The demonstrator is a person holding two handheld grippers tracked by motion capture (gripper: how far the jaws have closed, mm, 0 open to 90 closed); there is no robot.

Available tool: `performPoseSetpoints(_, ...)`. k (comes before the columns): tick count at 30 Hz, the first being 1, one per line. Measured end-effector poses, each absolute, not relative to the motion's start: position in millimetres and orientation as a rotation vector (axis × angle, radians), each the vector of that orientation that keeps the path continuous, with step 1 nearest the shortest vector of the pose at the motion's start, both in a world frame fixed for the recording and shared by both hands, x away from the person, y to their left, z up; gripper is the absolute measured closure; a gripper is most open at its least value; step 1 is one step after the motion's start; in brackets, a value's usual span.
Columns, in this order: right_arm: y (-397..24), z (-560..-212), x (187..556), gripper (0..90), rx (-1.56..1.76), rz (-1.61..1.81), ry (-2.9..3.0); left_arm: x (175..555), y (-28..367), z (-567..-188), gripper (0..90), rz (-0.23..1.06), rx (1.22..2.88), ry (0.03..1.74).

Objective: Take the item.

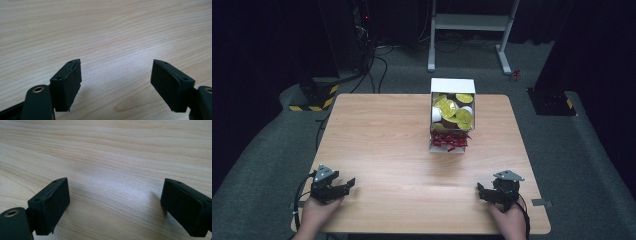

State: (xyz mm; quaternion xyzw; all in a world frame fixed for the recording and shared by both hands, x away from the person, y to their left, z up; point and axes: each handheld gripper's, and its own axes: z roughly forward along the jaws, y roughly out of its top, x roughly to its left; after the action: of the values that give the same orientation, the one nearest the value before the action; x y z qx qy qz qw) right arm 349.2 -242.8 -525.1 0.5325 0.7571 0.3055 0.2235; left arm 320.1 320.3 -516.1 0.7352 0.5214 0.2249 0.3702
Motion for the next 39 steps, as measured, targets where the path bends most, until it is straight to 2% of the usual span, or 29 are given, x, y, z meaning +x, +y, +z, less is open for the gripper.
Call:
performPoseSetpoints(4,-242.8,-525.0,349.2,8.6,1.47,0.843,2.09,318.5,318.6,-511.4,25.3,0.543,1.849,1.309)
performPoseSetpoints(10,-242.8,-525.1,349.2,8.6,1.47,0.843,2.09,315.4,312.4,-505.9,28.6,0.565,1.86,1.262)
performPoseSetpoints(28,-243.0,-525.0,349.1,8.6,1.471,0.844,2.092,319.1,283.9,-474.9,28.6,0.62,1.881,1.211)
performPoseSetpoints(39,-243.4,-525.0,349.1,8.7,1.466,0.846,2.095,325.9,265.5,-469.8,28.2,0.59,1.883,1.195)
